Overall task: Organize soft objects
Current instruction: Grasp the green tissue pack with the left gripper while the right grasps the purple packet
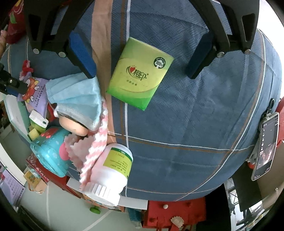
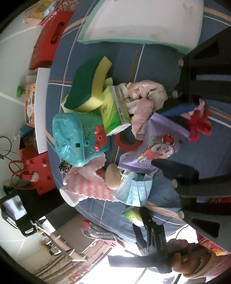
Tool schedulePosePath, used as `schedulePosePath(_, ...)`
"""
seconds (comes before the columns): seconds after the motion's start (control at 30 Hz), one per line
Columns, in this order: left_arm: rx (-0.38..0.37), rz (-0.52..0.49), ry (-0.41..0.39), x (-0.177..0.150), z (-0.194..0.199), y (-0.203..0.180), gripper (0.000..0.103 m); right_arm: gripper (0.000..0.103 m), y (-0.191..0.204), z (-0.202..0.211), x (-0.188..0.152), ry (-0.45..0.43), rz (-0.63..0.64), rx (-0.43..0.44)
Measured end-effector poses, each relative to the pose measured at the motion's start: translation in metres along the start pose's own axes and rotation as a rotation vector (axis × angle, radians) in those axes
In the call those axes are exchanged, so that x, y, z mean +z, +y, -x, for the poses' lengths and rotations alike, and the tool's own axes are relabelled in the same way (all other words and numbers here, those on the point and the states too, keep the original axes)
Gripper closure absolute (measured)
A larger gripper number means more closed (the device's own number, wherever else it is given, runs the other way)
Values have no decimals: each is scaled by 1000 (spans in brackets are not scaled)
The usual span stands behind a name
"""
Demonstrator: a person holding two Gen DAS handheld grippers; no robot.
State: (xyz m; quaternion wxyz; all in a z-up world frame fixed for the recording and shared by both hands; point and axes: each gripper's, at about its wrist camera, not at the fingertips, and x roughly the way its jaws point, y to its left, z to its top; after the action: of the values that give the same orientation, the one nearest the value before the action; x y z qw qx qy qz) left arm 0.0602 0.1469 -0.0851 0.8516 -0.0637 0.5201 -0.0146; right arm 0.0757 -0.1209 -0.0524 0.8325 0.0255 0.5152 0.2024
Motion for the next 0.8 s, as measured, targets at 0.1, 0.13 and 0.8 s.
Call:
schedulePosePath(0.1, 7, -1, -5, -2, -2, 0, 12, 59, 0, 1, 0, -8, -3, -2)
schedulePosePath(0.13, 13, -2, -8, -3, -2, 0, 17, 63, 0, 1, -1, -9, -3, -2)
schedulePosePath(0.8, 19, 36, -22, 0, 27, 10, 51, 75, 0, 13, -3, -67, -14, 3)
